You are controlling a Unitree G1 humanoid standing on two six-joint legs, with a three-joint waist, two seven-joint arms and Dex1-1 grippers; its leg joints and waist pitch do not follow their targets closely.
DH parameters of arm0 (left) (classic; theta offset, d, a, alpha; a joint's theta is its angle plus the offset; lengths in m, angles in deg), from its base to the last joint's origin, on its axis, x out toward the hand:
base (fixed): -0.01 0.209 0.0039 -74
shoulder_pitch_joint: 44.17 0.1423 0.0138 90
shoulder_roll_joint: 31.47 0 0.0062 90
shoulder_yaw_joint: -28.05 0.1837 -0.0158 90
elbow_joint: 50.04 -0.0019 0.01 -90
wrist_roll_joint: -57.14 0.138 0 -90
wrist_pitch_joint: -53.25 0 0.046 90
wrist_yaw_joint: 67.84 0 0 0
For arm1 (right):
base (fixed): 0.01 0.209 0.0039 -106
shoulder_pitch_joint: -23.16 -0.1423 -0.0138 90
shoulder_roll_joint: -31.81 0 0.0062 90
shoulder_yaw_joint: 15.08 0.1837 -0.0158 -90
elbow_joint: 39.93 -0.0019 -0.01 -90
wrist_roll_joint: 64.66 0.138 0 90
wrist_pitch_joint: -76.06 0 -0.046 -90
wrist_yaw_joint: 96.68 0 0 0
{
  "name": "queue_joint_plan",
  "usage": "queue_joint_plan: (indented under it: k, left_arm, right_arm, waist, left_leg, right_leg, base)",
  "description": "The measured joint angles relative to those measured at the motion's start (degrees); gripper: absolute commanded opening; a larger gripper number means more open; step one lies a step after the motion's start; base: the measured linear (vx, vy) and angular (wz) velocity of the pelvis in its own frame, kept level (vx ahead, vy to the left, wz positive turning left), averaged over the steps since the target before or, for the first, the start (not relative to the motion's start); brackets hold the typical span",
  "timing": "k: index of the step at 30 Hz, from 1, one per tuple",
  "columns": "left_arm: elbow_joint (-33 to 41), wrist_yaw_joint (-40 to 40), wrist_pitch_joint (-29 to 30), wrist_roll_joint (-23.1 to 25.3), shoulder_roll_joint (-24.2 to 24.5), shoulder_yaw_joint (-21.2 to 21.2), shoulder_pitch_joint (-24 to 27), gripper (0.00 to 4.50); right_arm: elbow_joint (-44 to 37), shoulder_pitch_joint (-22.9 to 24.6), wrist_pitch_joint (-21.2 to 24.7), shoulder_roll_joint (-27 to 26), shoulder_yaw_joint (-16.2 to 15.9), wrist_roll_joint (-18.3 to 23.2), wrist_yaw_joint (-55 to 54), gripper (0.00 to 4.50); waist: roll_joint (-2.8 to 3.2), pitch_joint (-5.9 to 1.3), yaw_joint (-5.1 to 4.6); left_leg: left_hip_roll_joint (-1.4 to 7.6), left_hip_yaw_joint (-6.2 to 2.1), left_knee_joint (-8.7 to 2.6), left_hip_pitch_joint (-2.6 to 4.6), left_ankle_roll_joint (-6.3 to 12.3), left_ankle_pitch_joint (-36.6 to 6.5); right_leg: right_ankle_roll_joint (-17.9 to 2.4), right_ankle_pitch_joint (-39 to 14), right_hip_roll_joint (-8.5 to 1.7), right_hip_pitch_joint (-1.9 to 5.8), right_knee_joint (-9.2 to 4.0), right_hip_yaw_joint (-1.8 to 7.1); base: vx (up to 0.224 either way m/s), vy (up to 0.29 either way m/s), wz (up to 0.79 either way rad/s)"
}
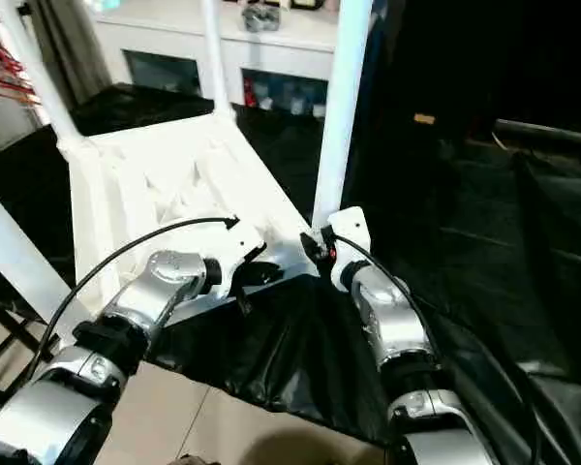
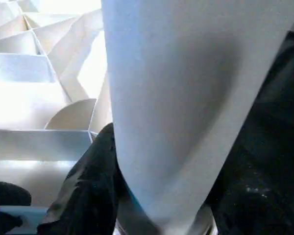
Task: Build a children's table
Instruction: Rotate leg to tighten
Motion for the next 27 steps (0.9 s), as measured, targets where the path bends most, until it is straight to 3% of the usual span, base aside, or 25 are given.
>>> queue_joint_plan:
  k: [5,14,17,20,25,27]
  left_arm:
    - [-0.14,-1.48,-1.57,0.37,0.85,0.11,0.00,0.00]
    - [3.97,-11.67,-3.26,-1.51,5.40,0.55,2.50,0.00]
    - [7.22,-16.95,-3.87,-2.99,7.81,1.04,4.12,0.00]
    - [8.84,-20.94,-4.33,-3.83,9.72,1.14,4.67,0.00]
    - [11.44,-25.00,-4.49,-4.86,11.77,1.76,5.49,0.00]
    - [12.42,-26.37,-4.54,-5.30,12.37,1.92,6.35,0.00]
  right_arm:
    - [0.00,0.03,-0.73,0.19,0.08,0.38,3.05,3.11]
    - [-0.87,0.61,-4.05,6.76,-5.01,-0.35,19.24,3.11]
    - [-2.89,1.47,-5.43,9.15,-6.78,0.02,26.89,3.11]
    - [-5.40,2.61,-5.63,11.63,-8.13,1.59,33.43,3.11]
    - [-8.70,3.75,-5.64,14.41,-9.32,3.09,40.38,3.11]
    - [-9.97,4.56,-5.58,15.43,-10.14,3.74,42.99,3.11]
  waist:
    - [0.03,0.02,-0.02]
    - [-0.11,0.02,0.52]
    - [-0.28,0.03,1.96]
    - [-0.29,0.03,3.06]
    - [-0.31,0.00,4.05]
    - [-0.31,0.00,4.51]
  left_leg:
    - [-0.05,0.02,-0.09,0.01,0.00,0.00]
    - [0.04,0.19,-0.12,0.07,-0.01,0.02]
    - [0.12,0.85,-0.03,0.04,-0.01,0.02]
    - [0.19,0.88,-0.22,-0.16,-0.06,-0.02]
    - [0.28,0.83,0.03,-1.01,0.11,-0.01]
    - [0.32,0.81,0.36,-1.05,0.18,-0.14]
  right_leg:
    - [-0.02,0.01,-0.13,-0.14,0.08,-0.07]
    - [-0.93,0.80,-0.16,-0.47,0.99,-0.04]
    - [-1.22,1.18,-0.58,-1.03,2.16,0.07]
    - [-0.84,0.93,-0.59,-1.33,2.47,0.02]
    - [-1.03,0.56,-0.59,-2.20,3.07,-0.10]
    - [-1.02,0.46,-0.61,-2.22,3.32,-0.09]
  base:
    - [0.000,0.000,0.00]
    - [0.006,-0.003,0.01]
    - [0.062,-0.031,0.07]
    - [0.066,-0.032,0.05]
    - [0.013,-0.006,0.01]
    - [0.000,0.000,0.00]
